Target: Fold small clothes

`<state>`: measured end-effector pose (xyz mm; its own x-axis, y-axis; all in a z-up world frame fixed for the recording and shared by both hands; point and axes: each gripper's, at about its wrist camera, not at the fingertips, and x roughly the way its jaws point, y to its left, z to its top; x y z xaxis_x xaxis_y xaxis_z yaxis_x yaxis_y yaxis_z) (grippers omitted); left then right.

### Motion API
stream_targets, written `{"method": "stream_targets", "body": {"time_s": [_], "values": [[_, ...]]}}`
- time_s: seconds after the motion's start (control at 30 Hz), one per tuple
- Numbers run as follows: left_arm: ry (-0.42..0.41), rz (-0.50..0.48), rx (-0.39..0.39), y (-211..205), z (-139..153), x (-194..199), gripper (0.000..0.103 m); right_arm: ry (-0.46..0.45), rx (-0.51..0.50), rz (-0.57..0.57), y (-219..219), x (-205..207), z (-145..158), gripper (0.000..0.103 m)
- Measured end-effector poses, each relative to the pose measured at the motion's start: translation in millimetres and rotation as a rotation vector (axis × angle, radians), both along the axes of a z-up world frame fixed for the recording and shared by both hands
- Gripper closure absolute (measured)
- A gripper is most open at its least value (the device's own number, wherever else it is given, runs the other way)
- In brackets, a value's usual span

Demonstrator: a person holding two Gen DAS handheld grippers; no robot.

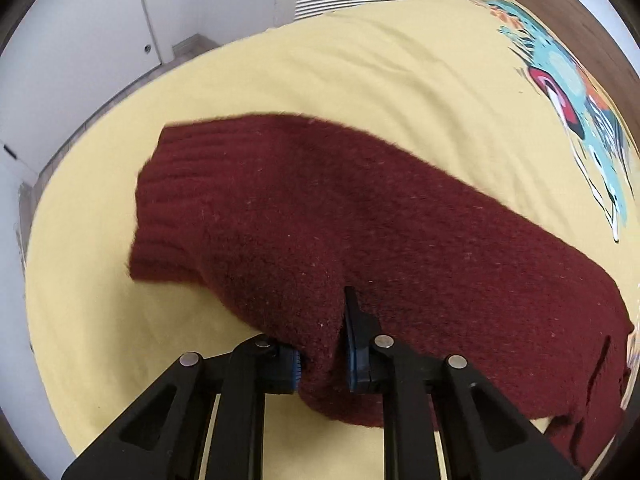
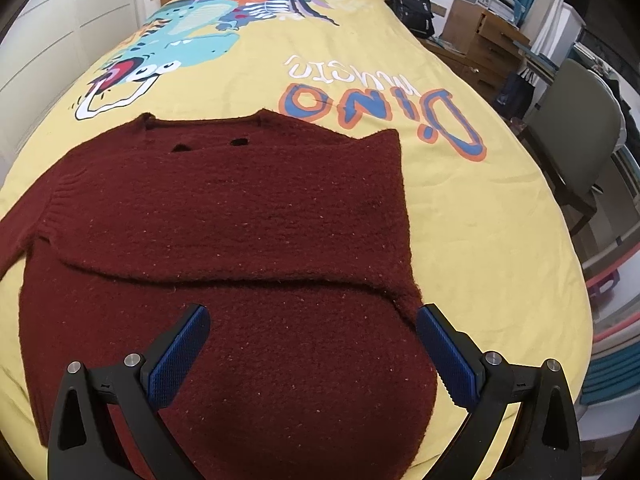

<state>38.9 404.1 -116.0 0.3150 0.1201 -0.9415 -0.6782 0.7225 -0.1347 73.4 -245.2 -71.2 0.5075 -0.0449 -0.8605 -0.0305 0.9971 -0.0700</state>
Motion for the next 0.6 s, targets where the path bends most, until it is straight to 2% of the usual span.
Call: {"method": "stream_targets", "body": {"time_s": [0.07, 0.1, 0.27, 0.4, 0.6], "values": [[-0.016, -0.036, 0.041, -9, 7, -3, 0.09, -0.005, 0.007, -0.005, -2, 1, 2, 0.0], [-0.03, -0.06, 0.056, -18, 13, 8, 0.09, -0.006, 0.012, -0.007, -4, 2, 2, 0.0], [-0.092, -0.211, 0.097, -69, 48, 27, 0.09, -0.012, 0.027, -0.001, -7, 4, 6, 0.0], [-0.151, -0.331, 0.074, -117, 74, 46, 0.091, -0.006, 0.065, -0.001, -12, 11, 10, 0.0], [-0.177, -0.536, 0.068, -228, 94, 66, 0.091, -0.006, 0.079, -0.026, -24, 24, 14, 0.0]]}}
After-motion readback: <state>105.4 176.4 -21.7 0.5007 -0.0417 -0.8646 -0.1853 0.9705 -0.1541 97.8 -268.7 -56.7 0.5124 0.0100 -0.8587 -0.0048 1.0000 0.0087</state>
